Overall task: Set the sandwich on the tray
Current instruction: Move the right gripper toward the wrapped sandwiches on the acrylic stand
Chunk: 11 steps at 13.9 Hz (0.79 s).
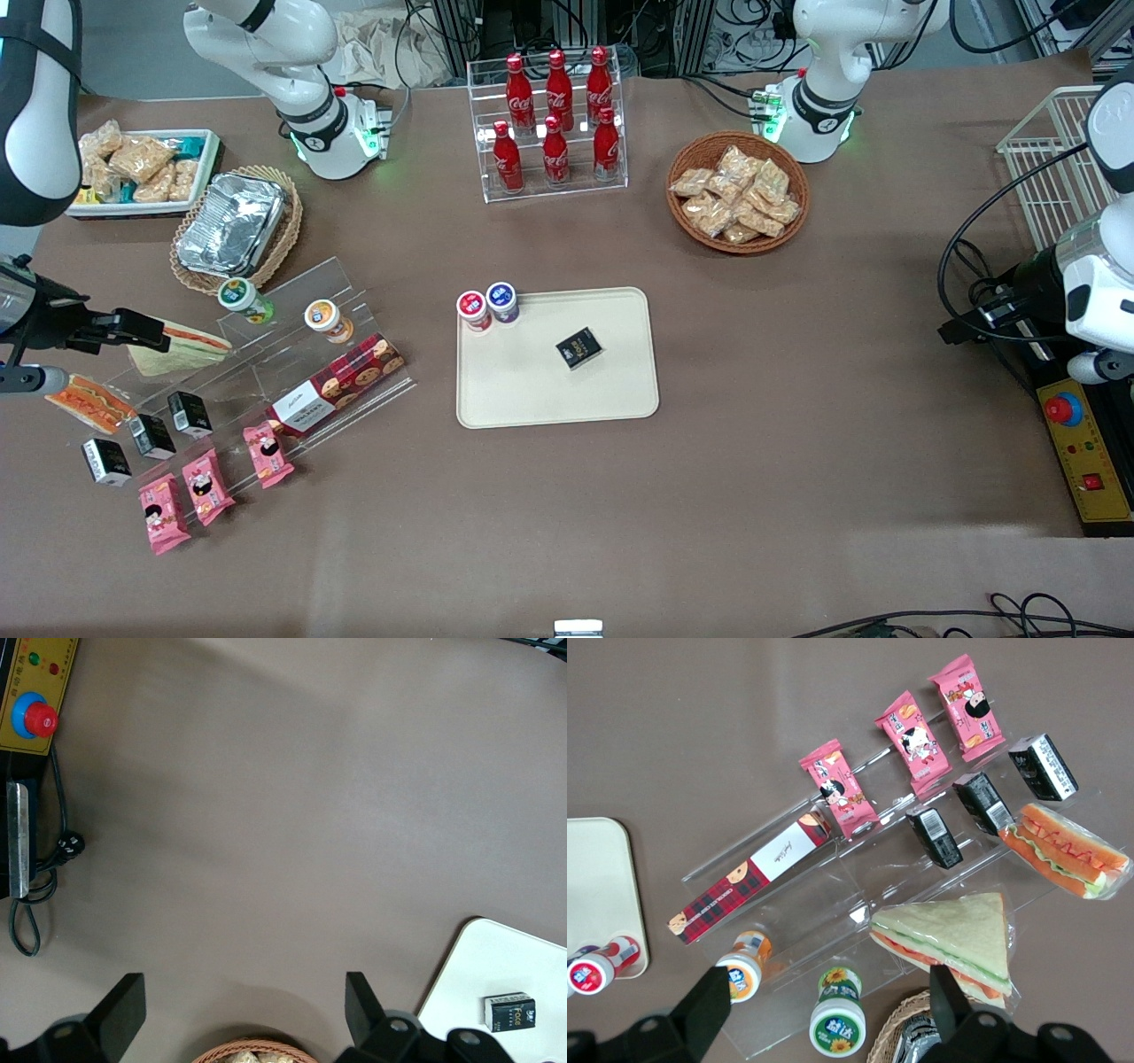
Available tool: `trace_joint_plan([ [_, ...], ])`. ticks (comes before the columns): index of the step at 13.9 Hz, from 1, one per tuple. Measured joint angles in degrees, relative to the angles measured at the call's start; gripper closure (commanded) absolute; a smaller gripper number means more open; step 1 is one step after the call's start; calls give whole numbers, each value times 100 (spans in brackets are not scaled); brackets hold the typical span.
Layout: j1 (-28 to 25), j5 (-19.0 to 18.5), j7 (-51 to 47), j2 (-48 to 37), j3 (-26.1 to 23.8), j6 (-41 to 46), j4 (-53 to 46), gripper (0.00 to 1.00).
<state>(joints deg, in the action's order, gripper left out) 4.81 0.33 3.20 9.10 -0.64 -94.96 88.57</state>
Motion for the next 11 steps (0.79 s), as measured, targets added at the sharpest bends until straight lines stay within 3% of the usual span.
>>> trace_joint_plan([
  [11,-174,-7,-12,-91,-44,25,-23,0],
])
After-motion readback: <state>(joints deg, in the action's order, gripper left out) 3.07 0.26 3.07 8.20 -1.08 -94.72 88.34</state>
